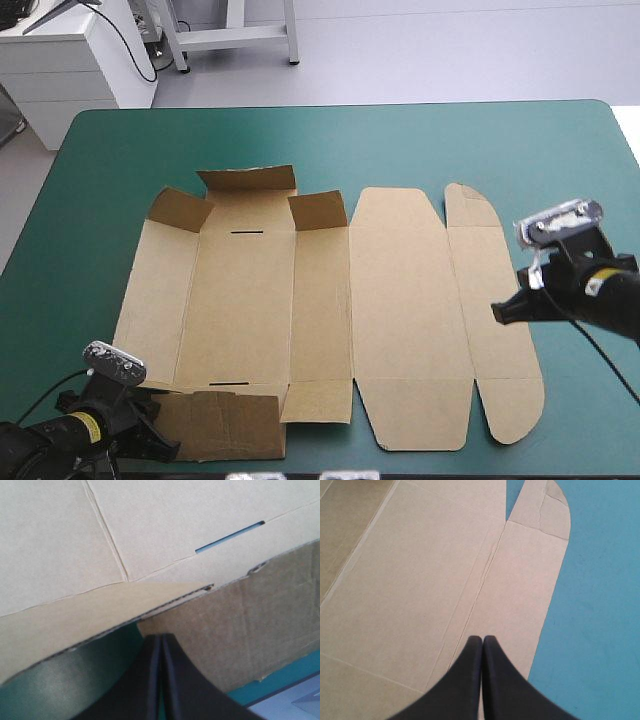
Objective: Fold the box
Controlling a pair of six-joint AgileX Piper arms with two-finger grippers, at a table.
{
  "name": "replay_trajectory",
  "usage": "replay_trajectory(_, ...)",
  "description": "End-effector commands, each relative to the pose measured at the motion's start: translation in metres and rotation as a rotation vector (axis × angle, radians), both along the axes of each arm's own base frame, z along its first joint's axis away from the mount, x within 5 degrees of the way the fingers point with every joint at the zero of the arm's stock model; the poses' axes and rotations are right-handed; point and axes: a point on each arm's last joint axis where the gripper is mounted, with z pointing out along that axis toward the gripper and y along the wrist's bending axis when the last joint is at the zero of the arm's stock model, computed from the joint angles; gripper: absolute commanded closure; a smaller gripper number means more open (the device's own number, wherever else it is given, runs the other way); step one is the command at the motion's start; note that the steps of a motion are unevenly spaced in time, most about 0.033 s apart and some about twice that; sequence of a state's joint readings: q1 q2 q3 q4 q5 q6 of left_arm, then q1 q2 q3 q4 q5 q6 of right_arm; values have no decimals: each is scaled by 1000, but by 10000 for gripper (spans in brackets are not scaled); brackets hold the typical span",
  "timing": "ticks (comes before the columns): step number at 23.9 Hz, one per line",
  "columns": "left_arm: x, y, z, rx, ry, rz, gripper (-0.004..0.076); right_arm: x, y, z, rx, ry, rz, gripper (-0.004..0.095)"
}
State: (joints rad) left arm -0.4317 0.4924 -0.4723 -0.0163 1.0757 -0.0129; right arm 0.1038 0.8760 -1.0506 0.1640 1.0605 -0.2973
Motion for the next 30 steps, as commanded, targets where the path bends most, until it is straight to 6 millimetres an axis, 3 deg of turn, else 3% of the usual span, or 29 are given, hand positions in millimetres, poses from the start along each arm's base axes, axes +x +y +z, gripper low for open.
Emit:
replay_trajectory(1,4,-2,8,-24,-47,-4,731,-31,-4,2,25,-140,-10,927)
replay_trajectory(2,4,-2,8,-24,-47,-4,731,-48,-5,0,27,-174,-9,927)
replay_trajectory(6,4,-2,8,-22,-47,-6,731,-85,-9,-9,26,-210,-3,927)
replay_trajectory(10,-1,-1,22,-19,-26,-8,731,-99,-10,-18,17,-163,8,927)
replay_trajectory(13,-12,1,58,-50,-21,-20,731,-101,-10,-20,16,-156,10,928)
replay_trajectory(16,-21,2,104,-131,-140,-45,731,-100,-10,-19,17,-165,8,927)
replay_trajectory(19,-22,7,130,-136,-249,-29,731,-100,-10,-19,17,-165,8,927)
replay_trajectory(24,-10,14,136,-21,-279,28,731,-100,-10,-19,17,-165,8,927)
replay_trajectory(30,29,4,127,111,-201,39,730,-100,-10,-19,16,-165,8,927)
